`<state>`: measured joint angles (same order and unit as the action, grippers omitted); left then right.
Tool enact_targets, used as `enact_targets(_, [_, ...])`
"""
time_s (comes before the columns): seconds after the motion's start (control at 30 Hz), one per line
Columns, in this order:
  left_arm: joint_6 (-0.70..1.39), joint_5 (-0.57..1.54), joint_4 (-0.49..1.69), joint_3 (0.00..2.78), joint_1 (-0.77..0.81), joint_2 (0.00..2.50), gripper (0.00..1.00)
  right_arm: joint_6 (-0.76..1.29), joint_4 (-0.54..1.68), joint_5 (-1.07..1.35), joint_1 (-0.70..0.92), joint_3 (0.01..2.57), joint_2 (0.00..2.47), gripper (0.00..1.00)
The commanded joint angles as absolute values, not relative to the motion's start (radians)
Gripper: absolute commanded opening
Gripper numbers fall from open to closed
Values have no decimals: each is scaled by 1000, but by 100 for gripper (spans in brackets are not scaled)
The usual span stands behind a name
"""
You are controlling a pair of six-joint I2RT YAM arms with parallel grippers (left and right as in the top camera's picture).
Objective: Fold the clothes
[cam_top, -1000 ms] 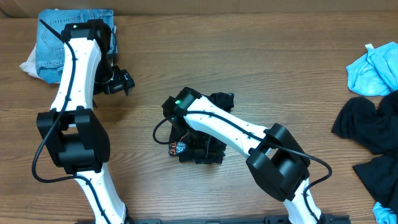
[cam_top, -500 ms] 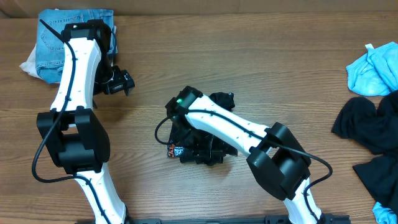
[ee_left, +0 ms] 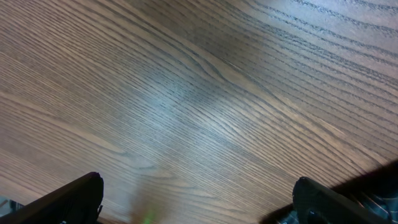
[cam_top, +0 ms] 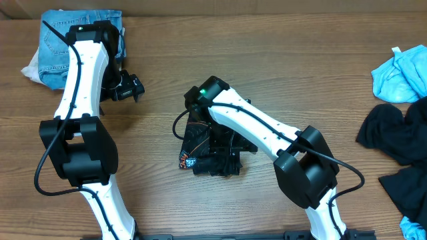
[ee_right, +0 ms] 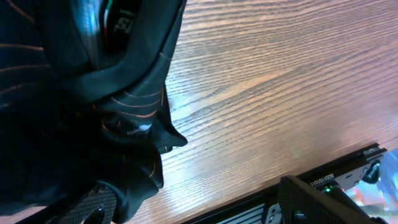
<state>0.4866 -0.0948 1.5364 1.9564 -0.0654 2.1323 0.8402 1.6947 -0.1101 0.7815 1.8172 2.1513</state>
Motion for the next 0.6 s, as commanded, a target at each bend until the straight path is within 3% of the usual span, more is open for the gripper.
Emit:
enact_targets(0.0, [463,-104,1535,1954,-63,2124,100,863,1695,-126,776,1840,2130,85])
enact_targets(0.57, [449,-104,1539,1954,-63,2124,100,812,1696,-186,675,1714,2096,82])
